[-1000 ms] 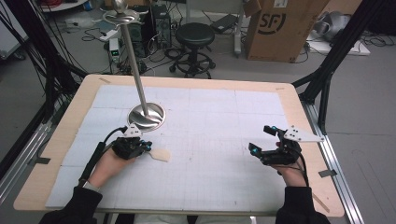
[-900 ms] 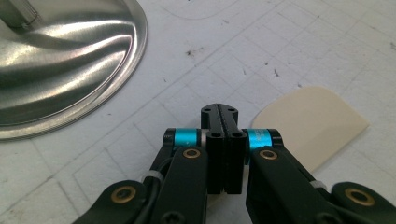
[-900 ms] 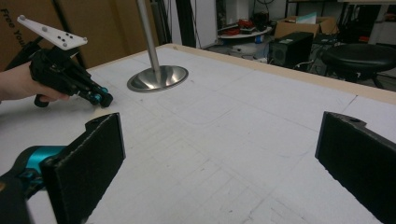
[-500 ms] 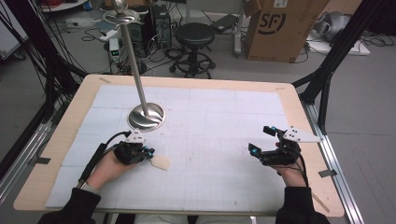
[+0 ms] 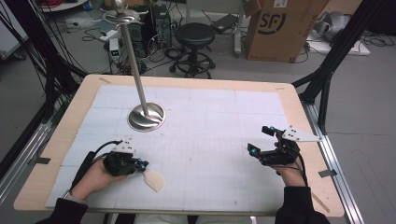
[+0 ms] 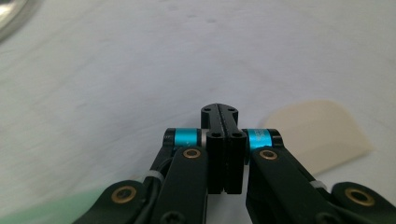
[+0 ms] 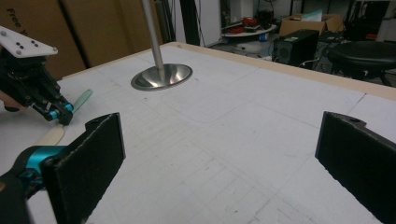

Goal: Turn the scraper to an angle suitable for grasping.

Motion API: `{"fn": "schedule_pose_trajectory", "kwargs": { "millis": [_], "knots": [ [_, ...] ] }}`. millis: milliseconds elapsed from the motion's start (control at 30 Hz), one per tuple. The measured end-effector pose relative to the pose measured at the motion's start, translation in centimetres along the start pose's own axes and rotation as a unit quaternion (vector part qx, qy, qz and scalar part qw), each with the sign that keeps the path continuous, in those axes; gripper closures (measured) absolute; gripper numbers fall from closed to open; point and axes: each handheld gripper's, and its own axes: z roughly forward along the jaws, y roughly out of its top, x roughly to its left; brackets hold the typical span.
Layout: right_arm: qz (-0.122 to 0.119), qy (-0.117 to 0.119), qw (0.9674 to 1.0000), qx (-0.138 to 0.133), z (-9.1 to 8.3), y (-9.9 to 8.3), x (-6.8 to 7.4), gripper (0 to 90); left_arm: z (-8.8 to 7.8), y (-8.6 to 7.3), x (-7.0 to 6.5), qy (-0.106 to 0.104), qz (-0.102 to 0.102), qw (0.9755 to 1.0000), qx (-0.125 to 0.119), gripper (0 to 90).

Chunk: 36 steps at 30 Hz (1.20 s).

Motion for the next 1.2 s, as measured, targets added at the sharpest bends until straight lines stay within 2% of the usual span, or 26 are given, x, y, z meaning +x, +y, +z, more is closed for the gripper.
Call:
{"fn": "schedule_pose_trajectory", "kwargs": {
  "millis": [33, 167, 267, 367, 500, 533, 600, 700, 833, 933, 1067, 1200],
  "knots": [
    [0.0, 0.0, 1.0, 0.0, 0.0, 0.0, 0.0, 0.2, -0.5, 0.0, 0.4, 0.015, -0.006, 0.9999, -0.002, 89.7],
    [0.001, 0.001, 1.0, -0.001, 0.0, 0.0, -0.1, 0.2, -2.6, -0.9, 2.1, 0.043, -0.026, 0.9986, -0.017, 89.7],
    [0.0, 0.002, 1.0, 0.002, 0.2, 0.0, 0.0, 0.2, -3.7, -1.9, 3.5, 0.052, -0.043, 0.9976, -0.014, 89.7],
    [-0.002, 0.001, 1.0, 0.002, 0.2, 0.0, 0.0, 0.2, -4.1, -2.6, 4.4, 0.062, -0.055, 0.9965, -0.007, 89.7],
    [-0.002, 0.0, 1.0, 0.003, 0.1, 0.0, 0.0, 0.2, -4.2, -3.4, 5.2, 0.062, -0.066, 0.9959, 0.007, 89.7],
    [0.0, 0.0, 1.0, 0.003, 0.1, 0.0, 0.0, 0.2, -4.2, -3.5, 5.3, 0.059, -0.067, 0.996, 0.005, 89.7],
    [-0.001, -0.001, 1.0, 0.002, 0.0, 0.0, 0.0, 0.2, -4.1, -3.4, 5.4, 0.059, -0.068, 0.9959, 0.003, 89.7],
    [0.0, -0.002, 1.0, 0.003, 0.0, -0.1, -0.1, 0.2, -3.6, -3.0, 5.2, 0.07, -0.066, 0.9953, -0.002, 89.7],
    [-0.002, -0.001, 1.0, 0.006, 0.1, -0.2, 0.1, 0.2, -2.5, -2.2, 4.7, 0.088, -0.067, 0.9938, -0.01, 89.7],
    [-0.002, -0.002, 1.0, 0.008, 0.0, -0.1, 0.2, 0.2, -1.4, -1.3, 4.5, 0.099, -0.076, 0.9921, -0.017, 89.7],
    [-0.002, -0.004, 1.0, 0.005, -0.1, -0.1, 0.1, 0.2, -0.4, -0.4, 4.0, 0.099, -0.068, 0.9924, -0.026, 89.7],
    [-0.002, -0.005, 1.0, 0.006, -0.2, -0.2, 0.0, 0.2, 1.0, 0.8, 3.1, 0.089, -0.047, 0.9946, -0.025, 89.7]
  ]
}}
